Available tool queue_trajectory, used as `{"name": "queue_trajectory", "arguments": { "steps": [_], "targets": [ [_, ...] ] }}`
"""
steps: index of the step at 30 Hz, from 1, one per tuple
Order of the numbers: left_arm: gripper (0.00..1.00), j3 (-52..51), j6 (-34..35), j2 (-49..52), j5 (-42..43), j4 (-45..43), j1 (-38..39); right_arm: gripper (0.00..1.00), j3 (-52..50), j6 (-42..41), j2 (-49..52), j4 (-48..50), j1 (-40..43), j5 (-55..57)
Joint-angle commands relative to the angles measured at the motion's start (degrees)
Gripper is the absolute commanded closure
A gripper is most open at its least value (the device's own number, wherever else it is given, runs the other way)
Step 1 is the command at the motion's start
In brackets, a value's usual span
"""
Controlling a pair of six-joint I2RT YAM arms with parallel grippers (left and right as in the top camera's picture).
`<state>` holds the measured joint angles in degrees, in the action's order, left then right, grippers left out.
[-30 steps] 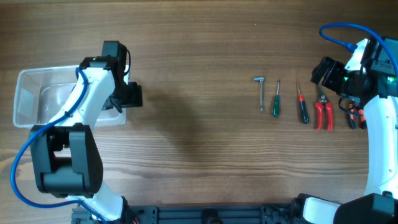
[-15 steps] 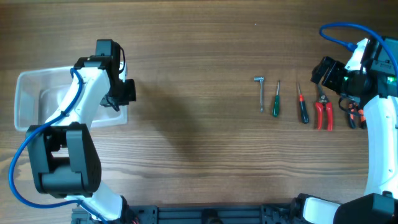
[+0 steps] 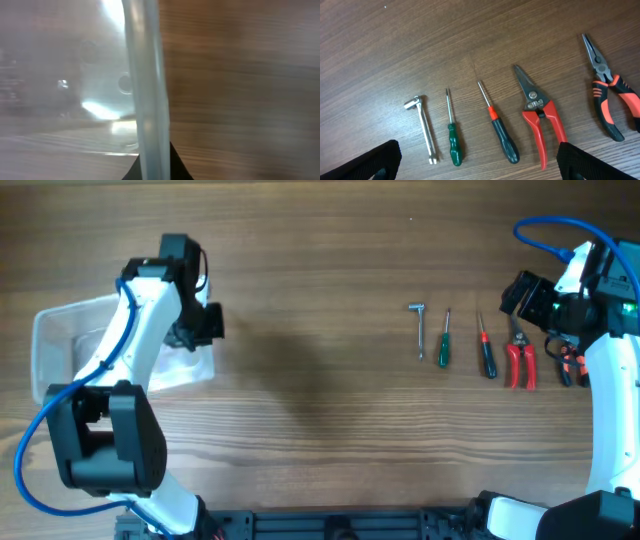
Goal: Pack container
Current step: 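Move the left gripper over the clear plastic container and grasp its rim, then drag the container with the left gripper rightward to table center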
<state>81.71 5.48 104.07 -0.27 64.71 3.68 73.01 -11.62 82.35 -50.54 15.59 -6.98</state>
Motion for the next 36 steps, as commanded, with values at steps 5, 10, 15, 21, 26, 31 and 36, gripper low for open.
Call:
{"name": "queue_trajectory", "arguments": {
  "steps": [5,10,15,21,26,31,36],
  "targets": [
    [0.96,18.43,12.9,0.07,0.81,3.41,13.42,0.0,1.22,0.96,0.33,0.35,0.02,1.03],
    [0.96,19.91,18.78,0.09,0.63,0.35,22.75,0.0,1.22,0.96,0.33,0.35,0.02,1.03],
    [0.96,19.91,28.48,0.37,-3.85,-3.17,33.66,0.0,1.22,0.96,0.33,0.35,0.02,1.03],
    [0.96,19.91,30.4,3.65,-6.95,-5.66,40.96,0.0,1.22,0.96,0.33,0.35,0.02,1.01],
    [0.96,19.91,30.38,9.9,-6.93,-5.64,43.06,0.0,1.22,0.94,0.33,0.31,0.02,1.01],
    [0.96,19.91,32.09,14.03,-8.66,-6.71,43.01,0.0,1.22,0.94,0.33,-0.13,0.02,1.01],
    [0.96,19.91,34.25,16.65,-8.9,-9.03,42.51,0.0,1.22,0.94,0.33,-0.24,0.02,1.01]
  ]
}}
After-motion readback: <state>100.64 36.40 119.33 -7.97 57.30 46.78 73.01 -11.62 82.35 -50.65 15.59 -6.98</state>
